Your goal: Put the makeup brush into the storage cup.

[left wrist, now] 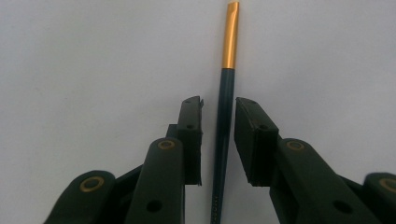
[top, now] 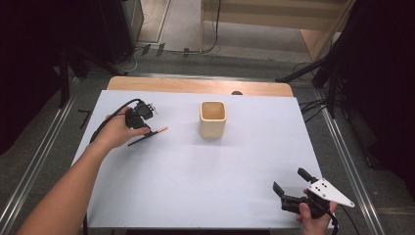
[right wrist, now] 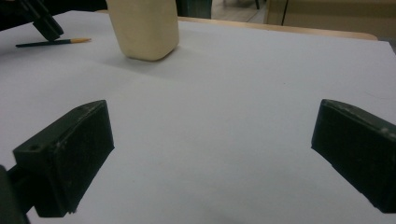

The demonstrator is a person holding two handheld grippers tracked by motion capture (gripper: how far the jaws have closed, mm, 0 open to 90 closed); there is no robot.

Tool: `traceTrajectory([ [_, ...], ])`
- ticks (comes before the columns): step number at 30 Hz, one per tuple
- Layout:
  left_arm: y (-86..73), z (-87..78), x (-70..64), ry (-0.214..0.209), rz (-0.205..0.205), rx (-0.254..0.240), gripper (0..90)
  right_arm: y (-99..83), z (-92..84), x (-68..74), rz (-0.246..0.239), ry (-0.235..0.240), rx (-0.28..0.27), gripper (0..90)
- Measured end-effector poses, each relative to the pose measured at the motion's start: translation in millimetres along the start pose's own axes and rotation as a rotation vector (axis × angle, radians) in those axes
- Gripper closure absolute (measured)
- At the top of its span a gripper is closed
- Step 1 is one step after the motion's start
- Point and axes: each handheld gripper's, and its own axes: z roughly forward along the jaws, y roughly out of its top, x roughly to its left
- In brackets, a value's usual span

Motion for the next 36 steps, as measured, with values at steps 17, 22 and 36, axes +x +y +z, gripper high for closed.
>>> traceTrajectory([
  [17,-0.2,6.5,2.0,-0.069,-0.001,-0.002,84.8,-0.2,0.6,-0.2,0.004,-0.001,0.004,0.0],
  [22,-0.2,-3.0,2.9,-0.082,-0.016,-0.077,84.8,-0.6,1.0,-0.6,0.004,0.000,0.005,0.0],
  [36,2.3,-29.3,-2.0,-0.072,-0.023,-0.205,84.8,-1.3,1.8,-0.5,0.000,0.007,0.008,0.0],
])
